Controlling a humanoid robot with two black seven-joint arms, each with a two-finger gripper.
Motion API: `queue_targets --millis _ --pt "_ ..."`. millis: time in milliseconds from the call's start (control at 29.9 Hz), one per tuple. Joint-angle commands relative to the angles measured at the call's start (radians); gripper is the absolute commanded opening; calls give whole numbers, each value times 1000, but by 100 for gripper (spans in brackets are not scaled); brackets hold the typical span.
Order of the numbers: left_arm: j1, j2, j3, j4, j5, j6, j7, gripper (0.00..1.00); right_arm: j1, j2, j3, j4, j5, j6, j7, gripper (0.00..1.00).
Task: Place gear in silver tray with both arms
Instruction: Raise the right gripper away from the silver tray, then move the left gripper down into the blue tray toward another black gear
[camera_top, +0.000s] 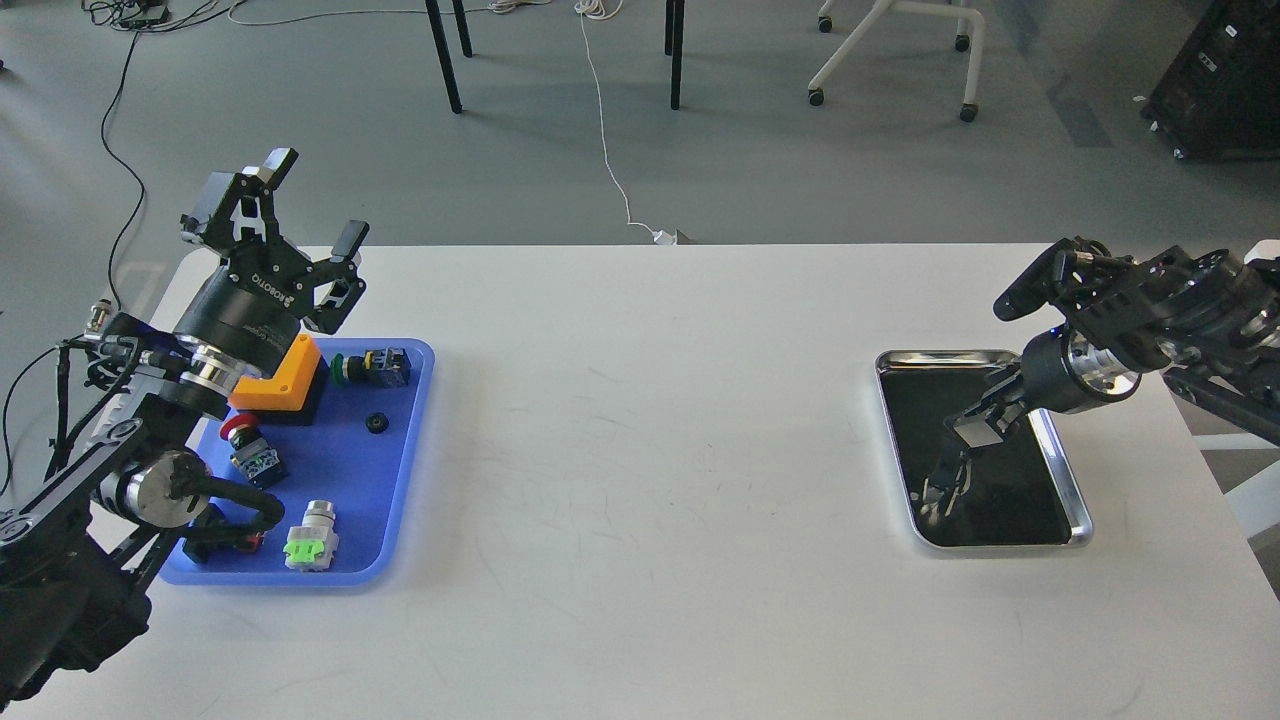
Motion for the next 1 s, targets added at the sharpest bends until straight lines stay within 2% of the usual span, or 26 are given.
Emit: queue_targets --millis 0,100,334,569,669,803,970 --pt "0 4 3 -6 3 0 0 98 19 -7 127 6 122 0 0 97" --pt "-2 6 5 -6 5 0 0 98 19 -7 200 -6 363 0 0 97" --pt "-2 7 15 -15 67 5 0 98 -75 42 221 -120 1059 0 0 97" --pt "2 4 26 -116 458 11 0 98 -217 147 296 -187 1598 0 0 97" --pt "-3 6 63 -176 664 12 0 98 -283 199 358 -215 1711 0 0 97" --pt "-32 18 112 -225 968 15 0 98 -348 237 440 -282 1750 0 0 97" --pt "-147 73 224 -235 1449 47 0 98 -385 240 453 -284 1750 0 0 98"
